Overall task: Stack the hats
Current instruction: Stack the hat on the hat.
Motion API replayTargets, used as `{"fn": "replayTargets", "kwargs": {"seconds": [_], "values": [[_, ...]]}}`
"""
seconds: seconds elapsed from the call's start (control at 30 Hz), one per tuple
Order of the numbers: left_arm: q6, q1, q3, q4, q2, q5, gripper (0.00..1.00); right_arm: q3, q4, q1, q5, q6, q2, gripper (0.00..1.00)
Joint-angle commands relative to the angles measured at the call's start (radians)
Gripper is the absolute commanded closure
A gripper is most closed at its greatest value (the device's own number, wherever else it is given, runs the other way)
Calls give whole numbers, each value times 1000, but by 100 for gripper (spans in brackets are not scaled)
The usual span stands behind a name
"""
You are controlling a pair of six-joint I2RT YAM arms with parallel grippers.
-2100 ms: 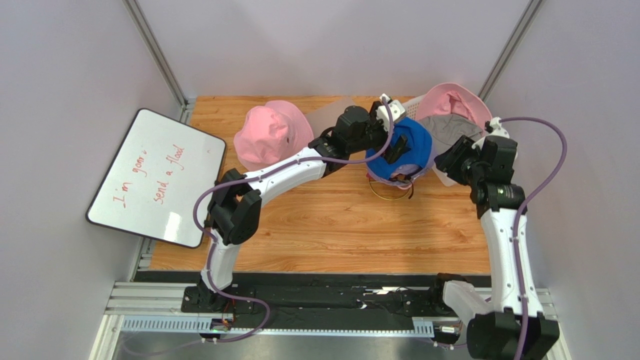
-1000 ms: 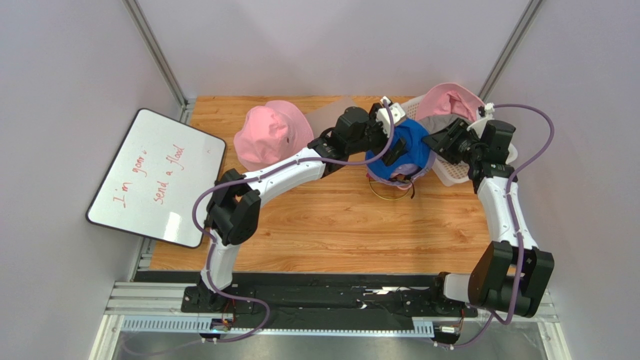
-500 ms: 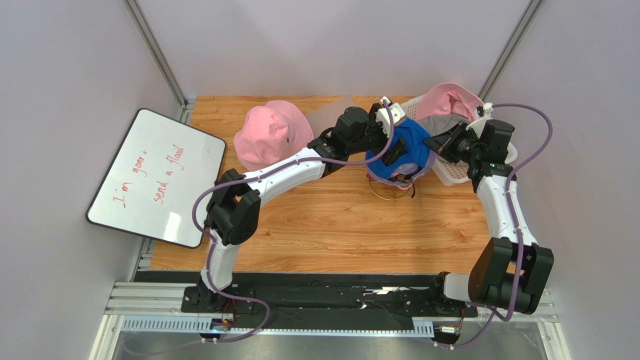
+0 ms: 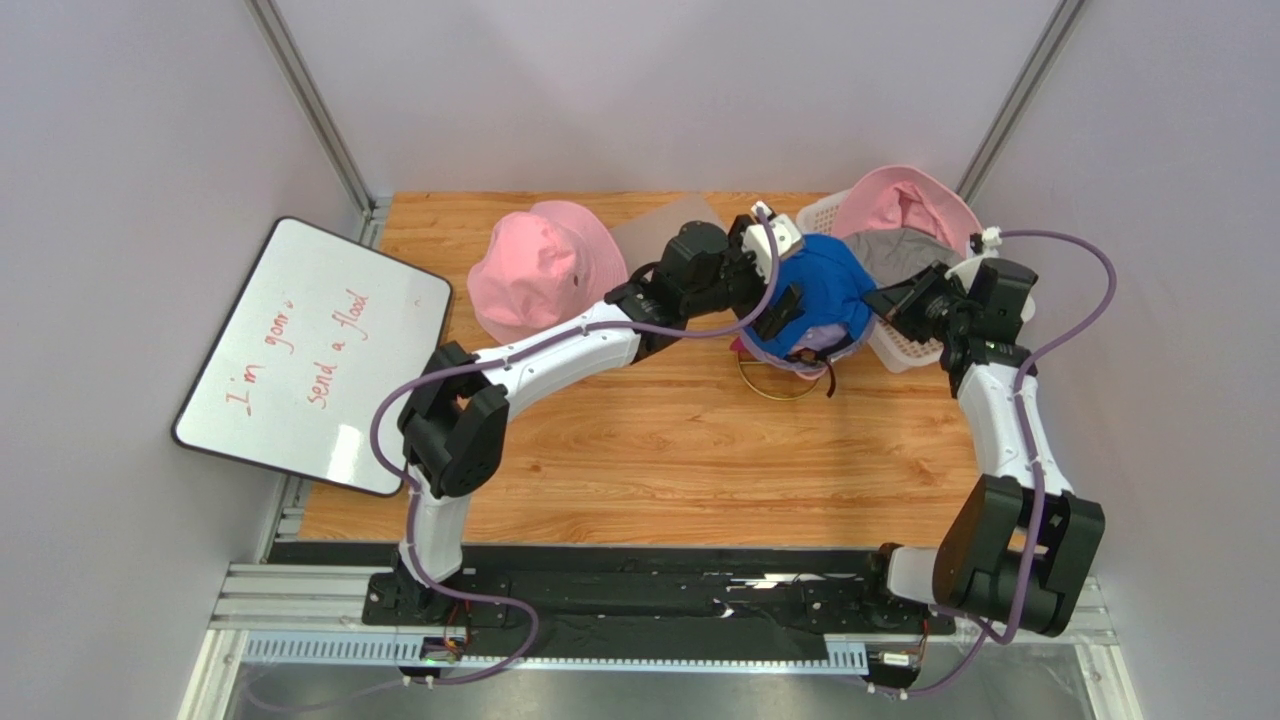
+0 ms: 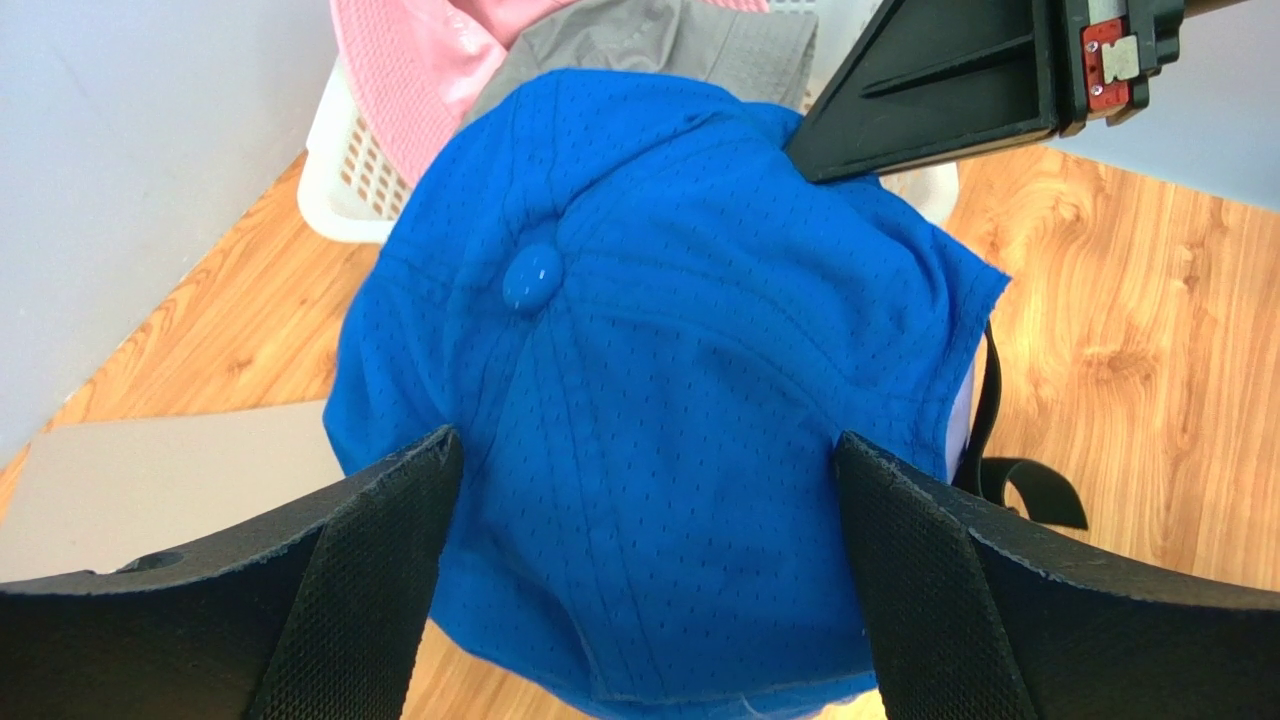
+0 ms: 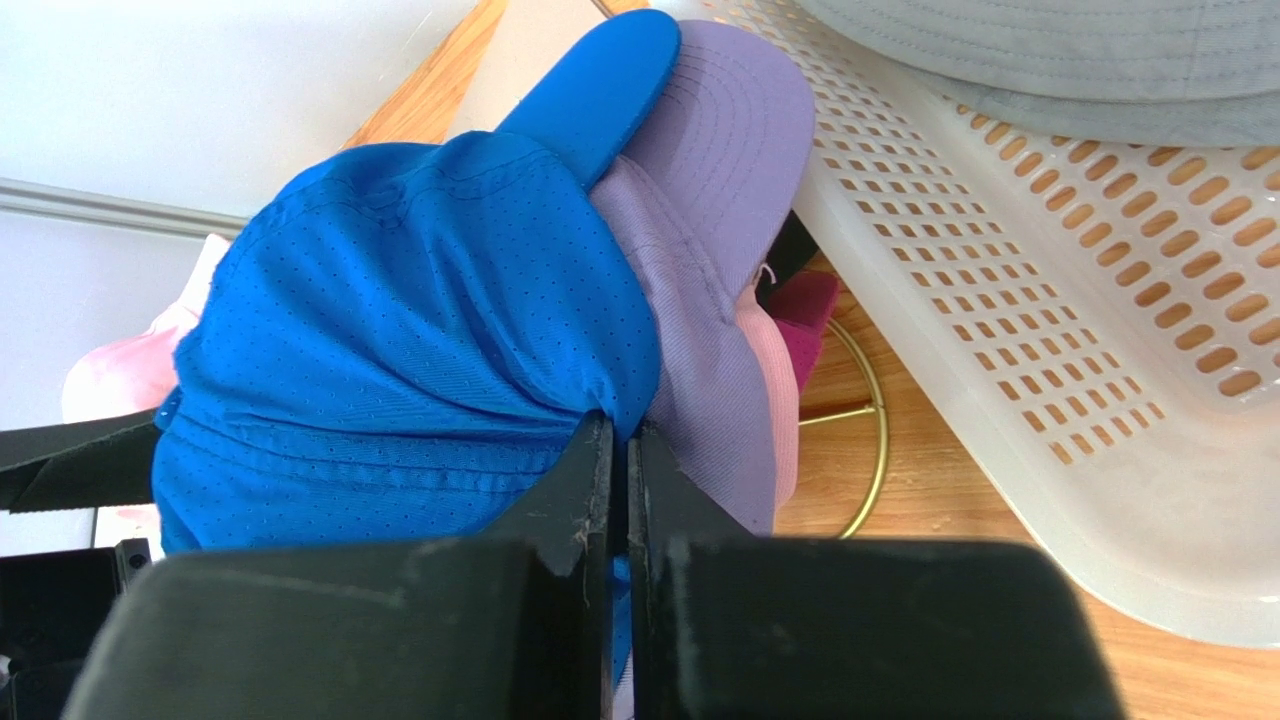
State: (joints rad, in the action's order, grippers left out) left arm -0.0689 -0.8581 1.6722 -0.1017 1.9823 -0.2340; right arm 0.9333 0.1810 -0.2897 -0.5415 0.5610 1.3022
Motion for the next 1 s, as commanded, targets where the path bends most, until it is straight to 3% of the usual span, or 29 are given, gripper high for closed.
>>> {"fn": "replayTargets", "kwargs": {"seconds": [0.0,0.27,0.97], "values": [[4,-4,-37,-10,-54,7,3,-68,139,-16,162,-64,12,100],[26,-4,-134,-56,-69,68,1,-162,163,4,204,-88,-30,100],[100,-1,-362,-159,-108,110,1,-212,215,41,256,-115,-87,99]]}}
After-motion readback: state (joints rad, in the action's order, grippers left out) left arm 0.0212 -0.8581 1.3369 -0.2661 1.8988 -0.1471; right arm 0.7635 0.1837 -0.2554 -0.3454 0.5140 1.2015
